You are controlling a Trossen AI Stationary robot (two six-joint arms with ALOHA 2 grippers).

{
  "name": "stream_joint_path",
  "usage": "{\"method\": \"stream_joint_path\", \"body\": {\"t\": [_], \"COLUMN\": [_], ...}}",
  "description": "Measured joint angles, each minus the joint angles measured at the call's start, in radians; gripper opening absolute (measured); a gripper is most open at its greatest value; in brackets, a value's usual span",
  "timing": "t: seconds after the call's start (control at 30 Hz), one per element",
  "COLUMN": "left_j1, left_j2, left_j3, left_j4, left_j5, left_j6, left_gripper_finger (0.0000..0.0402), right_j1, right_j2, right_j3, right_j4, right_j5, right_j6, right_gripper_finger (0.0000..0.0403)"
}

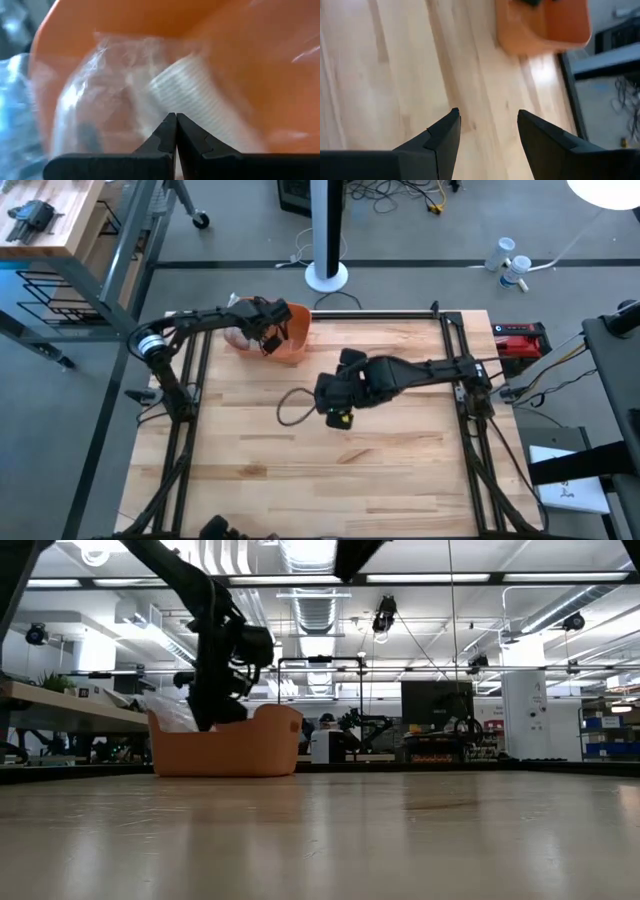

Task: Roll bandage
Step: Put the transparent zip bag with the rolled white bandage into the orange bin, then return to Home Position

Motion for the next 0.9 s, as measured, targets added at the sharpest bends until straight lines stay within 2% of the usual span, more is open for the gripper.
{"method": "stream_joint_path", "body": {"t": [0.1, 0.17, 0.27, 0.43, 0.53, 0.63, 0.8, 0.9], "left_j1": [-0.002, -0.004, -0.007, -0.015, -0.023, -0.032, -0.053, -0.053], "left_j2": [0.032, 0.038, 0.01, -0.11, -0.222, -0.363, -0.612, -0.738], "left_j3": [0.046, 0.062, 0.071, 0.063, 0.045, 0.001, -0.133, -0.222], "left_j4": [-0.158, -0.232, -0.264, -0.259, -0.218, -0.088, 0.213, 0.358], "left_j5": [-0.073, -0.104, -0.105, -0.09, -0.011, 0.128, 0.409, 0.459], "left_j6": [0.002, 0.002, 0.002, 0.002, 0.018, 0.063, 0.117, 0.114], "left_gripper_finger": [0.0, 0.0, 0.0, 0.0, 0.0, 0.0, 0.0, 0.0], "right_j1": [0.019, 0.029, 0.051, 0.079, 0.092, 0.114, 0.147, 0.162], "right_j2": [0.0, 0.0, -0.006, -0.079, -0.146, -0.224, -0.389, -0.48], "right_j3": [-0.005, -0.008, -0.01, -0.014, -0.037, -0.109, -0.355, -0.542], "right_j4": [-0.072, -0.094, -0.121, -0.13, -0.126, -0.069, 0.123, 0.226], "right_j5": [0.007, 0.05, 0.138, 0.24, 0.273, 0.321, 0.325, 0.252], "right_j6": [0.041, 0.043, 0.042, 0.027, 0.034, 0.034, -0.047, -0.103], "right_gripper_finger": [0.019, 0.019, 0.019, 0.019, 0.019, 0.019, 0.019, 0.0189]}}
